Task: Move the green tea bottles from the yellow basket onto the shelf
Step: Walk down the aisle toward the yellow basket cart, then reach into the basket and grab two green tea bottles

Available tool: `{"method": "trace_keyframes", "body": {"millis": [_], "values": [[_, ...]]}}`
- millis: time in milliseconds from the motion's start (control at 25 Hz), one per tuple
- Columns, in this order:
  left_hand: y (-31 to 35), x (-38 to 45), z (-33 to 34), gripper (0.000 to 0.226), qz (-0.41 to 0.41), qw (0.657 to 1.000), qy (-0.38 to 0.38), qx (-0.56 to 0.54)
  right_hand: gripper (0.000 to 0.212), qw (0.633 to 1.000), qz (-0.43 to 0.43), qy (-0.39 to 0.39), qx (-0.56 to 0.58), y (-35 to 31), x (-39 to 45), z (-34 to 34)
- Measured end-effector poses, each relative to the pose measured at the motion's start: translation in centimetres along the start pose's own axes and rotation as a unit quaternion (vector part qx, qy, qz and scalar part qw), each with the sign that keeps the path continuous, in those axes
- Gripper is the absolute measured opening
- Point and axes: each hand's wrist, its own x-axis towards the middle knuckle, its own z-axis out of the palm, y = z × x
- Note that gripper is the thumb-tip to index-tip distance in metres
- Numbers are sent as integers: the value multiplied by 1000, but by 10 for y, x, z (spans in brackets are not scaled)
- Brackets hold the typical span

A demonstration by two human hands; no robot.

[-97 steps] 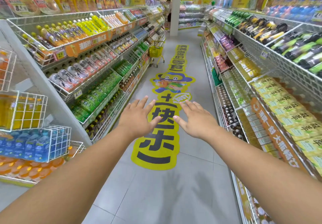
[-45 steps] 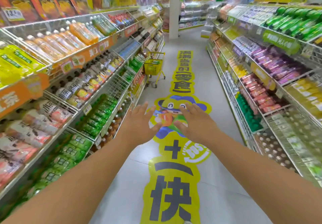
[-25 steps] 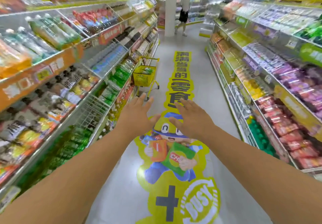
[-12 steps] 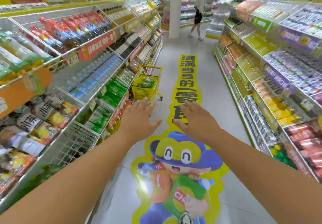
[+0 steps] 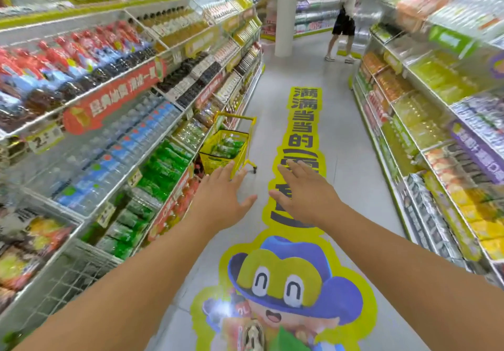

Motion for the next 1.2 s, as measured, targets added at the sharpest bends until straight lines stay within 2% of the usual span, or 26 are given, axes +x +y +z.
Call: {"method": "trace_keyframes", "body": {"millis": [280,640,800,960,1200], "values": [[-52,202,53,81,13,1000,2,3,78,1000,4,-10,-10,57,192,34],[-104,424,78,79,1,1000,-26,-9,79,999,8,-43,-8,116,416,51],[-125,512,100,81,-31,999,-35,-3,100,999,-22,-45,-19,151,512,69],[-137,595,123,80,-73,997,-33,8,80,996,-66,-54,-17,191,614,85],[-156,703,141,81,-149,988,-41,-6,77,984,-154,-80,-27,228,750,91]]}}
